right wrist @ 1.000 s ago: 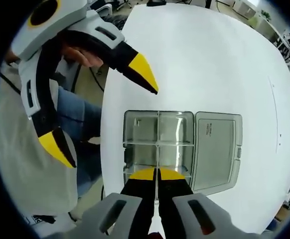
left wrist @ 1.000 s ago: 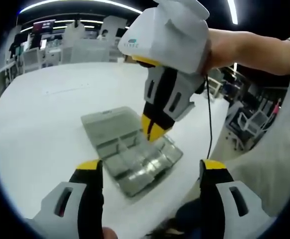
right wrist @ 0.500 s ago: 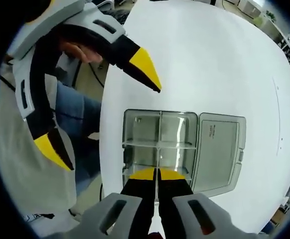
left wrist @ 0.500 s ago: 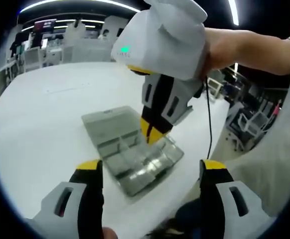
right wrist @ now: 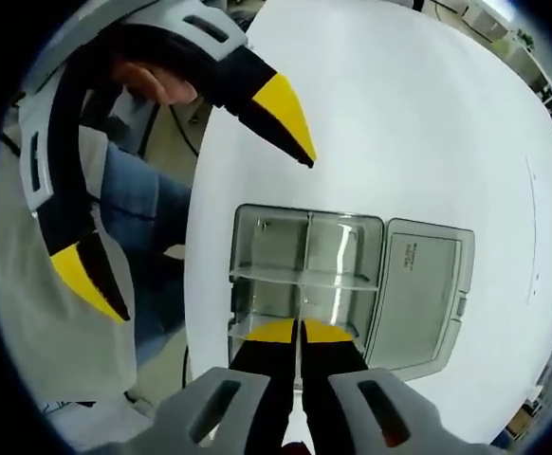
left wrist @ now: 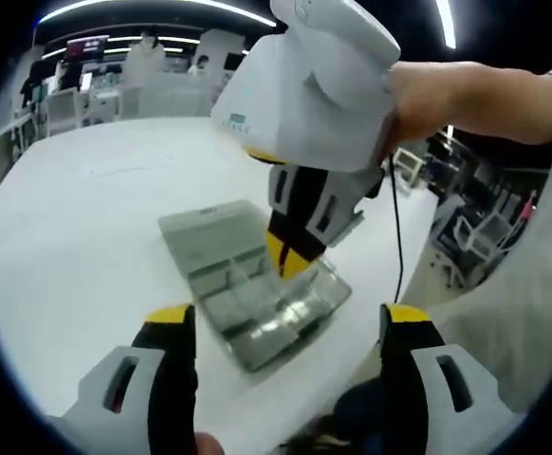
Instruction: Insert the divider into the dual guide fixture by aligning both edges with the guide slots and pushing it downward to the bottom, including one-sided entry, uneven engagement, binding, and posture correction.
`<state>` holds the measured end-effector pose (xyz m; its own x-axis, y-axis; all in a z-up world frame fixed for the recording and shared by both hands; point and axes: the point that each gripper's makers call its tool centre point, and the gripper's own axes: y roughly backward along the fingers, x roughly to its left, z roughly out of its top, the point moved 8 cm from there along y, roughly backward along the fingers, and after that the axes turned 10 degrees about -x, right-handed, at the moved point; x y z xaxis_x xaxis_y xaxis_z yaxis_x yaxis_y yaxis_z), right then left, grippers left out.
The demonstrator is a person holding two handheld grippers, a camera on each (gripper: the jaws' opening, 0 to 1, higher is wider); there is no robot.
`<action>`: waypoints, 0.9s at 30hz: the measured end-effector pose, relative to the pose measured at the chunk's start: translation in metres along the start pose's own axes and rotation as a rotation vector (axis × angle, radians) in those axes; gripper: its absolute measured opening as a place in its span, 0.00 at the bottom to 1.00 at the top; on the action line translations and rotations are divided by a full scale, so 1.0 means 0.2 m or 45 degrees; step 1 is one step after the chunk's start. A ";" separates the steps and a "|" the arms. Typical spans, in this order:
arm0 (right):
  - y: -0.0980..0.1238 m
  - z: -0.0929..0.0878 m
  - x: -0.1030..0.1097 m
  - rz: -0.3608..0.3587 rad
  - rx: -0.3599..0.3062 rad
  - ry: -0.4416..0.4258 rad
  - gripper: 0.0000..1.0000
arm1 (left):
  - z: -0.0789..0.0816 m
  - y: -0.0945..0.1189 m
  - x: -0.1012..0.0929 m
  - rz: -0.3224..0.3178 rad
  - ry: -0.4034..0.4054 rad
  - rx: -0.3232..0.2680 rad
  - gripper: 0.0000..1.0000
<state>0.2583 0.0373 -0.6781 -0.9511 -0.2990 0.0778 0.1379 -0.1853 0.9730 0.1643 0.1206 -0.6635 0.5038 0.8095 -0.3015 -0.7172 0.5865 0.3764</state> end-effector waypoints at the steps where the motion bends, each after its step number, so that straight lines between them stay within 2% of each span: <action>1: 0.00 0.00 0.01 0.000 0.002 0.008 0.00 | 0.00 0.00 0.00 0.001 0.000 0.000 0.77; 10: -0.03 -0.01 0.01 -0.004 0.006 0.055 0.00 | -0.01 0.01 0.00 0.004 0.002 0.005 0.77; 27: -0.05 -0.01 0.01 -0.012 -0.005 0.079 0.00 | -0.02 0.02 0.00 0.008 0.001 0.008 0.77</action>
<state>0.2552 0.0360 -0.6891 -0.9333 -0.3550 0.0548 0.1303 -0.1923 0.9727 0.1598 0.1221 -0.6646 0.4988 0.8132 -0.2997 -0.7174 0.5814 0.3837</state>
